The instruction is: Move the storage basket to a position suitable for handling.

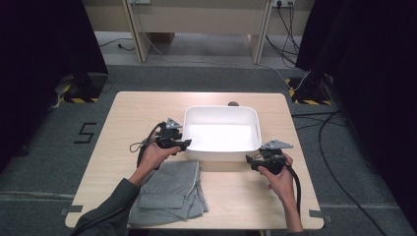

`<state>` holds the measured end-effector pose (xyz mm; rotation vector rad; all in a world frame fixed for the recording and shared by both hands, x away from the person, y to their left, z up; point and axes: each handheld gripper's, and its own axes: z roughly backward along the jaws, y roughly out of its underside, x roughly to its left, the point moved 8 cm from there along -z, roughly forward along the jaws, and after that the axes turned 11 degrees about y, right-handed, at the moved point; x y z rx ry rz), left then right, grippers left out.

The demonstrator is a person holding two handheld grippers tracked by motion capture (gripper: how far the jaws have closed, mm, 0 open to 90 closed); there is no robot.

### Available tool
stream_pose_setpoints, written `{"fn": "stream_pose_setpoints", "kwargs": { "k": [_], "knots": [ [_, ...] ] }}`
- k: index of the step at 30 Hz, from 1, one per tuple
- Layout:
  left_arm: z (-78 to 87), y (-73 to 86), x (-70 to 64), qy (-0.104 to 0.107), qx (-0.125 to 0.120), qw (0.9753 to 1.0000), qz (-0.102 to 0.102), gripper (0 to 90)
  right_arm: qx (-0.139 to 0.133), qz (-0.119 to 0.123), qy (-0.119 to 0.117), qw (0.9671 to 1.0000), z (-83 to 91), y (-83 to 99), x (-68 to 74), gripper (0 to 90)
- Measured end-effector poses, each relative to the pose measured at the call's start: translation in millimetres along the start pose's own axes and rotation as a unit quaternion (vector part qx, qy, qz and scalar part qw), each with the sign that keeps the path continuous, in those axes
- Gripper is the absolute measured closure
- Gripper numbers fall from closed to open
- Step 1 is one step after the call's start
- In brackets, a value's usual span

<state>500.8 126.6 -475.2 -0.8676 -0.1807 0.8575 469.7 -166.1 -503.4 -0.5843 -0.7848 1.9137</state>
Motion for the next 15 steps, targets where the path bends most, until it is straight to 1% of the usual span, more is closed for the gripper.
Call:
{"fn": "stream_pose_setpoints", "kwargs": {
  "k": [1, 4, 8, 10, 12, 14, 15],
  "knots": [
    [1.0, -0.2, 5.2, 0.005, -0.001, 1.0000, 0.005, 56.3, 0.002, 0.009, 0.003, 1.0000, -1.5, -0.8, 4.1, 33.5],
    [2.7, 0.8, 7.0, 0.004, 0.001, 1.0000, 0.003, 57.2, 0.003, 0.012, 0.003, 0.9999, -1.4, -0.8, 6.9, 33.6],
    [6.3, 4.2, 3.3, -0.011, 0.011, 0.9997, -0.019, 57.4, 0.001, 0.019, 0.003, 0.9998, -0.9, -0.3, 10.6, 33.5],
    [7.8, 5.7, 3.1, -0.010, 0.008, 0.9997, -0.020, 57.2, 0.001, 0.024, 0.005, 0.9997, -0.9, 0.0, 12.0, 33.1],
    [9.2, 6.6, 4.8, -0.005, 0.004, 0.9999, -0.009, 57.1, 0.001, 0.025, 0.006, 0.9997, -1.3, 0.8, 13.7, 32.8],
    [9.7, 6.7, 6.8, 0.002, -0.001, 1.0000, 0.006, 57.1, -0.001, 0.021, 0.001, 0.9998, -2.0, 0.0, 14.6, 32.9],
    [9.7, 6.8, 7.2, 0.005, -0.002, 1.0000, 0.007, 57.0, -0.001, 0.019, 0.000, 0.9998, -2.1, -0.1, 14.8, 32.9]
  ]
}}
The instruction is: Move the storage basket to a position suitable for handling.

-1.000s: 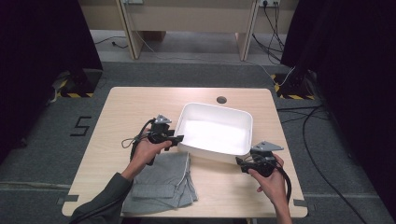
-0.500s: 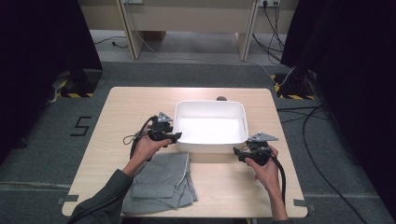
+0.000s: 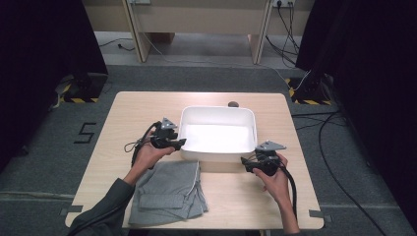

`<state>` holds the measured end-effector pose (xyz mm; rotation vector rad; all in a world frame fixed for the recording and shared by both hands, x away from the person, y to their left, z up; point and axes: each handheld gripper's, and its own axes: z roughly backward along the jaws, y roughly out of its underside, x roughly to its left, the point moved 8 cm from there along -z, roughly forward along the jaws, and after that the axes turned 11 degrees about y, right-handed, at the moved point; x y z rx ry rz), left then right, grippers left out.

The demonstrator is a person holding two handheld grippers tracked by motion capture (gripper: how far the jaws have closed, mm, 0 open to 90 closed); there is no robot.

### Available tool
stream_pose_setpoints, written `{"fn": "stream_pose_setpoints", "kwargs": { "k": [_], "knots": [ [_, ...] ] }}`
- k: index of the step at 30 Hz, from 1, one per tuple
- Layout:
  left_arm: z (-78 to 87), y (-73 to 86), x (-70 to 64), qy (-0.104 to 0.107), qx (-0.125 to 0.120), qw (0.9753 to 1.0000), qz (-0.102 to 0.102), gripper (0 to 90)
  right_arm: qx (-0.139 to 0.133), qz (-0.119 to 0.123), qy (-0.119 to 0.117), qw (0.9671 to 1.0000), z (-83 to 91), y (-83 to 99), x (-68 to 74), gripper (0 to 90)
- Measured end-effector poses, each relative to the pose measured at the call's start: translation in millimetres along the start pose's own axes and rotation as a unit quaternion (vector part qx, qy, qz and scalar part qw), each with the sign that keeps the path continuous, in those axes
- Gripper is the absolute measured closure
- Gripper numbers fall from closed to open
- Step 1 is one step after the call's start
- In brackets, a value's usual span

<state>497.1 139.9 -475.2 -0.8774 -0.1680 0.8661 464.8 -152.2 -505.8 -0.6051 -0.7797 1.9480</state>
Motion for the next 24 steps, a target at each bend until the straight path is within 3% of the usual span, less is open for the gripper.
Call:
{"fn": "stream_pose_setpoints", "kwargs": {
  "k": [5, 8, 9, 10, 12, 13, 16, 18, 20, 24],
  "knots": [
    [2.4, 2.0, -1.5, -0.005, 0.008, 0.9999, -0.012, 56.9, -0.002, -0.005, -0.003, 1.0000, 1.1, 2.4, 1.4, 33.0],
    [4.9, 5.0, -2.5, 0.012, -0.005, 0.9999, 0.009, 55.7, -0.007, -0.026, -0.016, 0.9995, 6.8, 6.6, 5.2, 27.8],
    [6.1, 6.6, -3.9, 0.017, -0.011, 0.9997, 0.015, 52.2, -0.007, -0.030, -0.013, 0.9994, 8.5, 8.3, 5.4, 25.6],
    [8.1, 7.8, -5.3, 0.018, -0.017, 0.9995, 0.022, 38.4, 0.001, -0.037, 0.006, 0.9993, 13.8, 17.0, 2.8, 22.8],
    [16.5, 8.5, -7.9, 0.017, -0.035, 0.9989, 0.026, 34.1, 0.005, -0.044, 0.011, 0.9990, 16.9, 22.5, 3.0, 22.4],
    [24.5, 7.7, -9.6, 0.021, -0.053, 0.9979, 0.030, 32.4, 0.008, -0.045, 0.006, 0.9990, 20.2, 27.9, 3.5, 22.5],
    [42.2, 10.0, -13.0, 0.027, -0.072, 0.9961, 0.041, 29.5, 0.010, -0.062, -0.022, 0.9978, 29.5, 38.8, 9.8, 23.1],
    [55.2, 18.3, -18.1, 0.029, -0.071, 0.9964, 0.034, 28.6, 0.013, -0.043, -0.020, 0.9988, 34.0, 43.2, 14.2, 23.4],
    [59.0, 22.0, -19.6, 0.030, -0.070, 0.9966, 0.032, 28.3, 0.014, -0.045, -0.021, 0.9986, 35.0, 43.1, 16.4, 23.9],
    [71.7, 37.5, -23.3, 0.030, -0.067, 0.9967, 0.035, 27.8, 0.014, -0.034, -0.061, 0.9975, 38.2, 40.2, 37.8, 25.8]
  ]
}}
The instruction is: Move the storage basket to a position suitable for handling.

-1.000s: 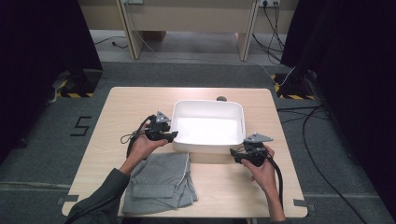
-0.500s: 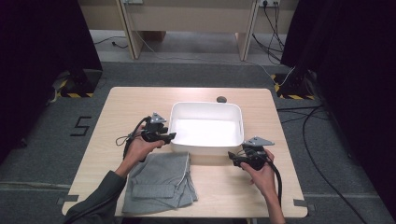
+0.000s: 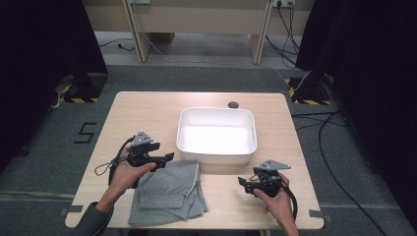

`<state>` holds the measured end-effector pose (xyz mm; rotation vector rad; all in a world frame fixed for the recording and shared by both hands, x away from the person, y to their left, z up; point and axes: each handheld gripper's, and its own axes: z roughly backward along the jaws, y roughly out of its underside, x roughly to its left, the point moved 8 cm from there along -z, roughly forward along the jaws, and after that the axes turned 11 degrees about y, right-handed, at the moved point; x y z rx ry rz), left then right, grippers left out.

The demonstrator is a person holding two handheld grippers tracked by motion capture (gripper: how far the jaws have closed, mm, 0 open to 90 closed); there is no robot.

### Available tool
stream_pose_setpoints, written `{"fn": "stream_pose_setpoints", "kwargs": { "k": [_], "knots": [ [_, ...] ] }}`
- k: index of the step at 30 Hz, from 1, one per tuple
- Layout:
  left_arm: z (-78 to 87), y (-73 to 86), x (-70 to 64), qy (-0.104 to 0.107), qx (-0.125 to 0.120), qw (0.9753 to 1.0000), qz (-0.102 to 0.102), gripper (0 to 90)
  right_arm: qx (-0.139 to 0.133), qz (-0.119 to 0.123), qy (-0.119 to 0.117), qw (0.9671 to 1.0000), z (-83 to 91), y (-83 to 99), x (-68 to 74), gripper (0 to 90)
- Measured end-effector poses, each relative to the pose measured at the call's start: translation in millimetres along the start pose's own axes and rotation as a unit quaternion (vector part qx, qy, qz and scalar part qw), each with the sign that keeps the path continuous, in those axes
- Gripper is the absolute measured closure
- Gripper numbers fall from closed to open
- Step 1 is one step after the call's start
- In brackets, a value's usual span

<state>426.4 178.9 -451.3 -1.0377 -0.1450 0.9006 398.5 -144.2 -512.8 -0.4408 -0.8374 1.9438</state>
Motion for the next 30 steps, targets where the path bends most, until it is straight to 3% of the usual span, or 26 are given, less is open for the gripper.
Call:
{"fn": "stream_pose_setpoints", "kwargs": {
  "k": [4, 7, 10, 12, 13, 15, 18, 21, 24, 26, 30],
  "knots": [
    [12.8, 16.6, -3.2, 0.005, 0.006, 1.0000, 0.006, 27.6, 0.002, -0.003, -0.023, 0.9997, 0.6, -1.6, 13.9, 24.2],
    [17.1, 23.9, -2.7, 0.002, 0.008, 0.9999, 0.006, 27.6, 0.000, 0.004, -0.027, 0.9996, 0.6, -2.9, 18.4, 23.7],
    [24.2, 36.1, -2.3, 0.005, -0.002, 0.9995, 0.031, 27.5, -0.002, 0.007, -0.027, 0.9996, 0.5, -3.1, 20.7, 23.8],
    [27.0, 44.8, -3.1, -0.004, -0.002, 0.9994, 0.035, 27.6, -0.003, 0.013, -0.031, 0.9994, -1.1, -3.6, 24.3, 23.9],
    [27.9, 49.5, -3.5, -0.007, 0.009, 0.9996, 0.026, 27.6, -0.003, 0.013, -0.031, 0.9994, -1.1, -3.6, 24.3, 23.9],
    [31.4, 55.8, -2.7, -0.013, 0.002, 0.9993, 0.036, 27.5, -0.003, 0.013, -0.031, 0.9994, -2.4, -4.1, 27.6, 23.9],
    [36.1, 66.9, 1.3, -0.024, 0.014, 0.9989, 0.037, 26.8, -0.006, 0.022, -0.033, 0.9992, -1.7, -5.1, 32.4, 23.6],
    [44.4, 77.4, 6.3, -0.036, 0.012, 0.9980, 0.049, 25.3, -0.010, 0.028, -0.036, 0.9989, -2.4, -6.6, 37.6, 23.6],
    [51.9, 89.8, 10.3, -0.045, 0.014, 0.9968, 0.065, 23.1, -0.004, 0.050, -0.027, 0.9984, -7.8, -3.4, 42.2, 23.7],
    [55.3, 95.6, 13.2, -0.049, 0.011, 0.9960, 0.074, 23.1, -0.003, 0.049, -0.029, 0.9984, -8.7, -2.7, 43.6, 23.7],
    [57.8, 108.8, 16.1, -0.042, 0.008, 0.9947, 0.093, 21.2, -0.003, 0.054, -0.032, 0.9980, -10.8, -2.5, 49.7, 24.1]
  ]
}}
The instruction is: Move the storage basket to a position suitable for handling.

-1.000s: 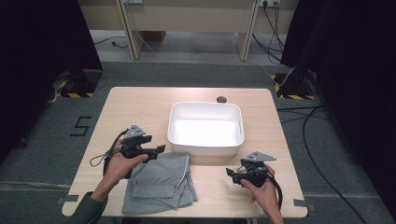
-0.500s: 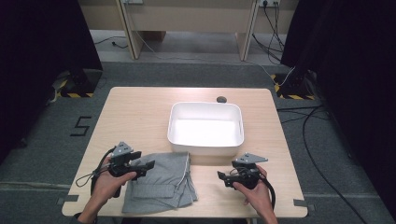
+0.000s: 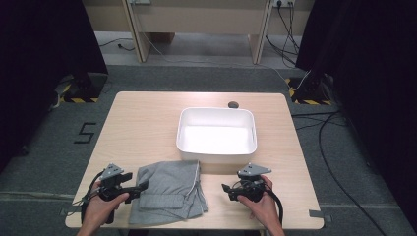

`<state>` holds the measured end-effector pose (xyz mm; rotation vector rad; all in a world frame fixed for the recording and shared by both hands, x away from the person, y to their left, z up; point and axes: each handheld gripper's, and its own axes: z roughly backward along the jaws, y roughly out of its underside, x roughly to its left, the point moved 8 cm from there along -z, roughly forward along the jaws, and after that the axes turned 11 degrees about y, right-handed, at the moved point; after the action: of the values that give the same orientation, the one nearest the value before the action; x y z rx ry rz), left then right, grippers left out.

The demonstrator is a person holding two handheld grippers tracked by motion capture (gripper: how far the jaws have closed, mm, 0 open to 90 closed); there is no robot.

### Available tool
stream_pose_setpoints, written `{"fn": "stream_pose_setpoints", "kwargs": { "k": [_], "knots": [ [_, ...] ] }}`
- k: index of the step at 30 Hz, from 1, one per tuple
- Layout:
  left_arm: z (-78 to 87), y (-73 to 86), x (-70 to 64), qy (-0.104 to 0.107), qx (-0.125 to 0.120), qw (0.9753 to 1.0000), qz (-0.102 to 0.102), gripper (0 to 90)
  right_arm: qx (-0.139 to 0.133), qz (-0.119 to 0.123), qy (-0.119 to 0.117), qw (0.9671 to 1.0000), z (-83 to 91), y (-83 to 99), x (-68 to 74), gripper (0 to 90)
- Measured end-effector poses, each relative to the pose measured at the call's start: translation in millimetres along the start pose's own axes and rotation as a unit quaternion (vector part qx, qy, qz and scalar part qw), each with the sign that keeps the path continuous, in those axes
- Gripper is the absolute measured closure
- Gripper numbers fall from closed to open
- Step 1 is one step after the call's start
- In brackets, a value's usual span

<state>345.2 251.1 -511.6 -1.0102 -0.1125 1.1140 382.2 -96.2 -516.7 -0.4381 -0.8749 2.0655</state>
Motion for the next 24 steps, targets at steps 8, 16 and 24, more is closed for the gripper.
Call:
{"fn": "stream_pose_setpoints", "kwargs": {
  "k": [8, 16, 24],
  "knots": [
    [-11.6, 22.3, 2.6, 0.008, 0.023, 0.9991, 0.033, 23.6, -0.010, 0.009, -0.012, 0.9998, -3.2, -2.4, 11.0, 25.0],
    [-18.8, 28.5, -4.4, 0.008, 0.028, 0.9988, 0.039, 28.4, -0.012, 0.009, -0.013, 0.9998, -5.2, -1.7, 12.7, 25.6],
    [-23.2, 31.7, -19.8, 0.026, 0.036, 0.9987, 0.024, 36.5, -0.008, 0.004, -0.014, 0.9999, -7.5, 3.8, 11.4, 26.5]
  ]
}}
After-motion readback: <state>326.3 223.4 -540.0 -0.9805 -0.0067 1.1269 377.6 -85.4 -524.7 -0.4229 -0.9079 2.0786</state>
